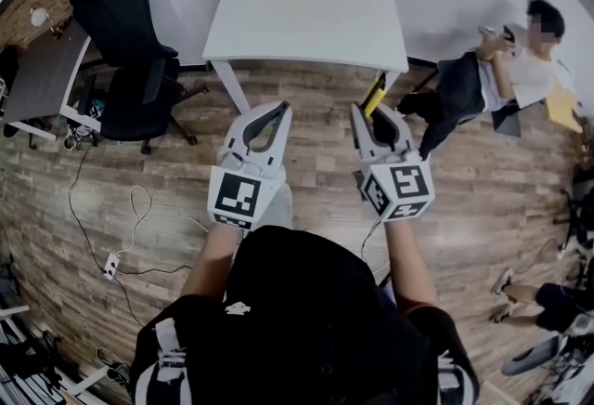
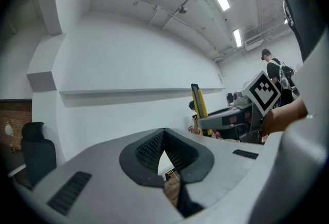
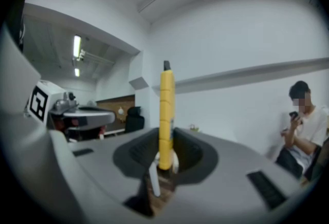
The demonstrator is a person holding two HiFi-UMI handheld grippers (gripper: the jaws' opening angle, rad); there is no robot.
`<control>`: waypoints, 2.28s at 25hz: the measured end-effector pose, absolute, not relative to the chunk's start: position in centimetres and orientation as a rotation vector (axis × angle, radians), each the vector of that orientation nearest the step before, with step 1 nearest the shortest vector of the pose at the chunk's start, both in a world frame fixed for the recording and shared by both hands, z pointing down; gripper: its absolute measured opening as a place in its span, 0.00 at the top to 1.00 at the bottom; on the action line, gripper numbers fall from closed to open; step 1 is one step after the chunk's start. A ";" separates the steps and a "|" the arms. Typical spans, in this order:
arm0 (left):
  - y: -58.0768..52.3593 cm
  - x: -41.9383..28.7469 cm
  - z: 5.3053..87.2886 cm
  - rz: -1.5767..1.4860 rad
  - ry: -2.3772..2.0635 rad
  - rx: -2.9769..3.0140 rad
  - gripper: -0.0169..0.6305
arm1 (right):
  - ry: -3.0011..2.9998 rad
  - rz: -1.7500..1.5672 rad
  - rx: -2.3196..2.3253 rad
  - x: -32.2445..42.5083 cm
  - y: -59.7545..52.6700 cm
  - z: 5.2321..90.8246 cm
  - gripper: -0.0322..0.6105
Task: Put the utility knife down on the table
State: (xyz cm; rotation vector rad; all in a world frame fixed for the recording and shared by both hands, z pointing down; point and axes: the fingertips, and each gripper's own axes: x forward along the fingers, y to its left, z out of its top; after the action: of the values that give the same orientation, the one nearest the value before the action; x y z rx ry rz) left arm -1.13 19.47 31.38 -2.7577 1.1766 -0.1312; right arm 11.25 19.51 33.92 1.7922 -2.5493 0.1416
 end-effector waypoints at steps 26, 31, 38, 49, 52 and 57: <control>-0.4 -3.8 30.8 -0.120 1.186 -2.794 0.95 | -2.509 0.155 1.774 8.5 0.1 33.5 0.79; -4.1 -4.9 30.5 -0.113 1.184 -2.805 0.95 | -2.498 0.158 1.775 7.4 -3.3 33.1 0.79; -9.3 -5.6 30.7 -0.108 1.160 -2.831 0.95 | -2.466 0.174 1.795 6.8 -8.2 33.4 0.79; -14.9 -7.5 32.3 -0.114 1.139 -2.872 0.95 | -2.429 0.201 1.804 4.8 -13.4 34.8 0.79; -15.7 -8.0 32.7 -0.126 1.142 -2.876 0.95 | -2.426 0.209 1.798 4.2 -14.1 35.2 0.79; -16.4 -8.5 33.3 -0.139 1.135 -2.883 0.95 | -2.425 0.216 1.785 3.5 -14.9 35.6 0.79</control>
State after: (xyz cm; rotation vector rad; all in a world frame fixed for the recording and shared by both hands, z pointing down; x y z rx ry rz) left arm -8.45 -16.35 33.28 -2.8833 1.1349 -0.1389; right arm 3.50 -14.86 35.62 1.7849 -2.4247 0.2163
